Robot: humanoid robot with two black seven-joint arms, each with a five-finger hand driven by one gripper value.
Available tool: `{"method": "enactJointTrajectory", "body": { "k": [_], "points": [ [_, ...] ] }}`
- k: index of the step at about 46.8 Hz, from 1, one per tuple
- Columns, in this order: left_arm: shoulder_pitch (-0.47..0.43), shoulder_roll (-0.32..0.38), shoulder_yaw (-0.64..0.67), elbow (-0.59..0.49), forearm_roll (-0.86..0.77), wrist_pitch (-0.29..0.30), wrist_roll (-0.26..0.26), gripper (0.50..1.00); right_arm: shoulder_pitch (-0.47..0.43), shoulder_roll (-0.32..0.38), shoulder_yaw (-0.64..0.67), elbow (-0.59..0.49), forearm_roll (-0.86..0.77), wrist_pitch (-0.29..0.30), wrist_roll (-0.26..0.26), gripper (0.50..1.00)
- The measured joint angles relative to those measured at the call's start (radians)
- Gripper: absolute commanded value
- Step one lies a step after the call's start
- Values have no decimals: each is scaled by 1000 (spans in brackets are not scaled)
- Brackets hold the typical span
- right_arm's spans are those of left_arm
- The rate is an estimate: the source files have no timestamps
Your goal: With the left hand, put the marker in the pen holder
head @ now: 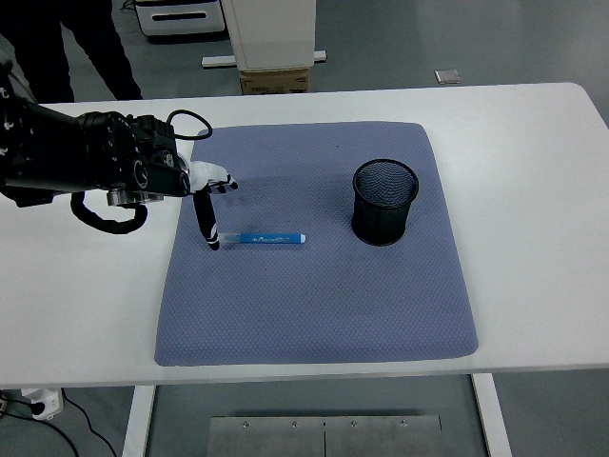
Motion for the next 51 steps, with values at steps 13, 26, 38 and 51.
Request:
{"method": "enactJointTrajectory", "body": {
  "k": [13,26,38,51],
  "points": [
    [9,0,1,8,-4,4,-11,1000,0,0,0,0,0,0,0,1000],
    [8,0,-8,6,-7,37,-12,1000,0,0,0,0,0,0,-1,1000],
    [-6,0,-39,-5,-11,38,-10,1000,0,0,0,0,0,0,-1,1000],
    [-9,0,-80,-22,-11,37,-7,1000,0,0,0,0,0,0,0,1000]
  ]
}}
